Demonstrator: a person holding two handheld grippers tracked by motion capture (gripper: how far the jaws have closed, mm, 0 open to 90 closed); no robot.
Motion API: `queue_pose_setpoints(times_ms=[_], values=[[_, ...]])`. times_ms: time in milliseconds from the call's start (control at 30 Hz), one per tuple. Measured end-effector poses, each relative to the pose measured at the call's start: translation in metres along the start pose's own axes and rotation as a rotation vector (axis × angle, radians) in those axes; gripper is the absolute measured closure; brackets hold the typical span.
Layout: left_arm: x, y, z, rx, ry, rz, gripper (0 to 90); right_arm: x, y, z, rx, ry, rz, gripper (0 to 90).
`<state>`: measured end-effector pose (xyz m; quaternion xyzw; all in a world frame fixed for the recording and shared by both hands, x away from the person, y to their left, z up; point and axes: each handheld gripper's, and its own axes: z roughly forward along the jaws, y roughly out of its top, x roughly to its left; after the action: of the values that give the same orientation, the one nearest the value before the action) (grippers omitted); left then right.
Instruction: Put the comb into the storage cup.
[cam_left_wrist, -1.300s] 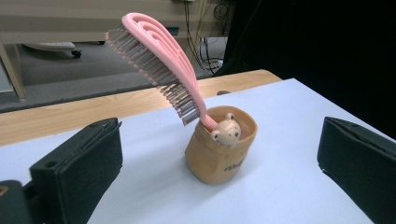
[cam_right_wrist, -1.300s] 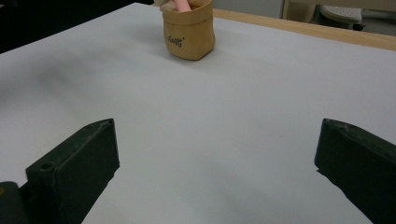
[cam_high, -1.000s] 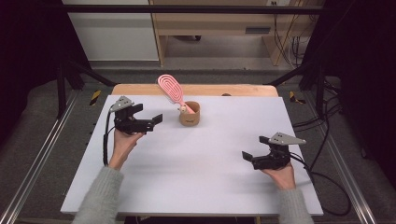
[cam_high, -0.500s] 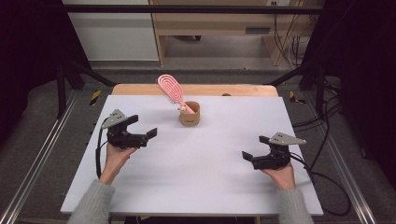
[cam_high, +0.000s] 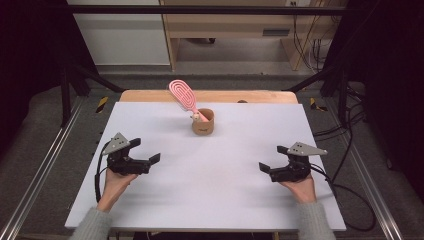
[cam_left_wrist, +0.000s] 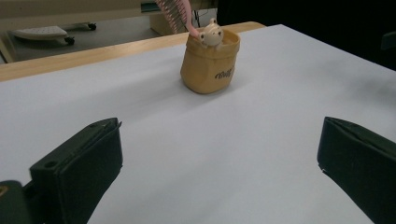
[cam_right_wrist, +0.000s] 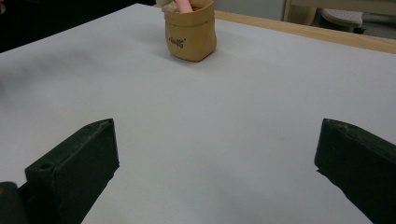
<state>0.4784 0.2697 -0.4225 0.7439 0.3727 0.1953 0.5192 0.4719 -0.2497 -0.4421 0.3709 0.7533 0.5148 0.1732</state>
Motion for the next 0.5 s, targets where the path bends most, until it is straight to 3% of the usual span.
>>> queue_pose_setpoints(times_ms=[500], values=[[0.009,-0.03,-0.005,0.065,0.019,0.004,0.3,0.001,-0.001,0.001,0.009,0.009,-0.003,0.1]])
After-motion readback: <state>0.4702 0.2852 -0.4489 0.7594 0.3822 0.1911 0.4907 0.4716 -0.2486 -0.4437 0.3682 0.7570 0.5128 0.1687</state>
